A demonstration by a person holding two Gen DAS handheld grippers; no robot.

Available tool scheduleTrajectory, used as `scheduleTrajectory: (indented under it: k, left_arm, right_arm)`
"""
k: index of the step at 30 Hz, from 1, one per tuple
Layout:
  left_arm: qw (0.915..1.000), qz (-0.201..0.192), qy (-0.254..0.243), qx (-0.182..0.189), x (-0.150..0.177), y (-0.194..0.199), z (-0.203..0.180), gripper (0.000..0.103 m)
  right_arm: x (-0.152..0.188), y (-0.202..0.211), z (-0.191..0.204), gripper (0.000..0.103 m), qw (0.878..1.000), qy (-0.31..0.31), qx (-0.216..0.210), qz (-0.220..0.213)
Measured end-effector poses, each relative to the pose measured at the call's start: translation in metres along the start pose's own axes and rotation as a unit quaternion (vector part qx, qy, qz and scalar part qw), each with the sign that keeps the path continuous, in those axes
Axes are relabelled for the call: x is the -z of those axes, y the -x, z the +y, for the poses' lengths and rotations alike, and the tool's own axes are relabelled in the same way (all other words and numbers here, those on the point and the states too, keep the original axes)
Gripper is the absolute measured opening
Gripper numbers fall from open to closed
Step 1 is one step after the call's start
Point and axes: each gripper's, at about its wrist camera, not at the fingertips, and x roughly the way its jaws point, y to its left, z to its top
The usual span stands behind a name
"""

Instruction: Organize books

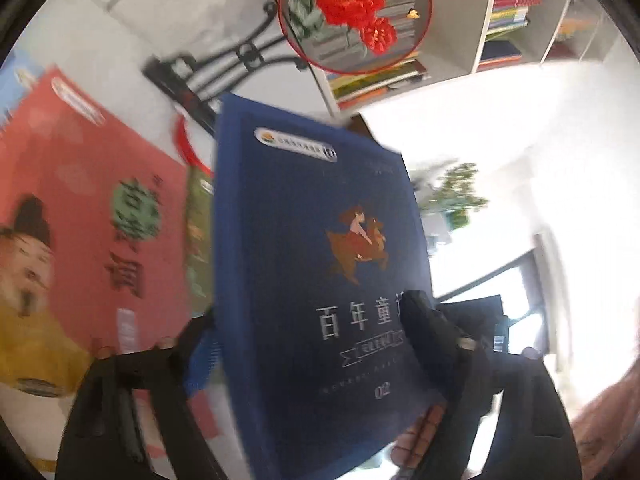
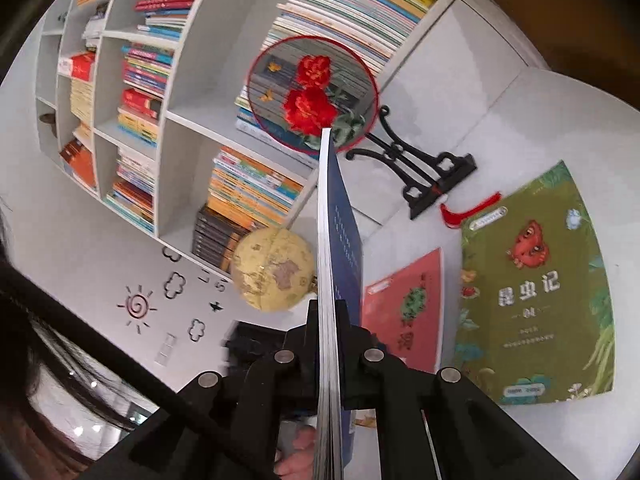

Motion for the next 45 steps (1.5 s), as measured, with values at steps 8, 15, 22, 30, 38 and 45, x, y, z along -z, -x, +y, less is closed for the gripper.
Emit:
scheduleTrajectory:
  k: [8,15,22,30,38,45]
  left_arm:
    - [0.9891,-0.014,-0.073,-0.127,-0.004,0.022,-0.025,0.038]
    - [0.9763,-0.049,-0.135,-0.162,-0.01,0.071,-0.05,0.036]
    - [0.9508,-0.08,-0.208,-0.215,-0.01,0.13,-0.084,0.036]
    - [0.9138,-0.111,-0.246,-0.303,-0.007,0.203,-0.108,0.036]
    - [0.901,-0.153,-0.225,-0.338,-0.008,0.279,-0.099,0.036]
    - [0.8943,-0.163,-0.19,-0.371,-0.005,0.34,-0.072,0.036]
  right_arm:
    - [0.006,-0.016,0.013,0.005,0.995,0.051,0.078,0.023]
    - [0.014,-0.028,0.04,0.006,0.995,0.081,0.06,0.023]
    - [0.028,-0.05,0.08,0.007,0.992,0.114,0.042,0.031]
    - [0.061,-0.09,0.153,0.008,0.978,0.196,0.04,0.051]
    - [0.1,-0.136,0.196,0.009,0.977,0.201,0.001,0.068]
    - [0.139,-0.185,0.225,0.009,0.976,0.192,-0.019,0.098]
